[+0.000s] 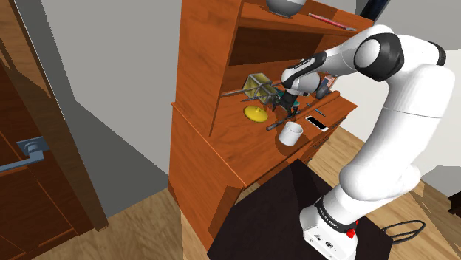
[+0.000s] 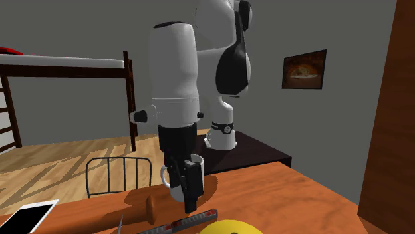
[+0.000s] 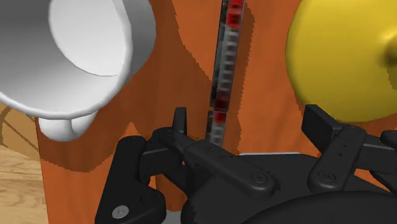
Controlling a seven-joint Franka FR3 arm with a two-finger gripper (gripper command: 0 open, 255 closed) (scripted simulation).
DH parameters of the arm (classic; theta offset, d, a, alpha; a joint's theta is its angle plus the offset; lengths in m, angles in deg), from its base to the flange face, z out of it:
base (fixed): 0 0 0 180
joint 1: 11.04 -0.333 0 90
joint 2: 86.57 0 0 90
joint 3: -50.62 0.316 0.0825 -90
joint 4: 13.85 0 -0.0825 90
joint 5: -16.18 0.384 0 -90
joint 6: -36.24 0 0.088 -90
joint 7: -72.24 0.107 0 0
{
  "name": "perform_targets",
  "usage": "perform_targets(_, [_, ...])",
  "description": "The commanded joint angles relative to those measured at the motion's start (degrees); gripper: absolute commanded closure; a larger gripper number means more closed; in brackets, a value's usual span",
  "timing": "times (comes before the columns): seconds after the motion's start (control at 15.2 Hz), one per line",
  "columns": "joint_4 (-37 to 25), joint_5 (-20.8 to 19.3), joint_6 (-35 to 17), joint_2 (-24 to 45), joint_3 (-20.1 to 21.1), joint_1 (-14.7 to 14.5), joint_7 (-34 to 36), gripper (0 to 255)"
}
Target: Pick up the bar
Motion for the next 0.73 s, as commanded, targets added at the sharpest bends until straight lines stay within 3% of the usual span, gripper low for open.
perform_targets(0.0, [-1.97,1.18,-1.11,3.16,-0.68,1.09,1.37,0])
perform_targets(0.66, [-3.62,3.62,-5.92,9.79,0.07,2.8,1.11,0])
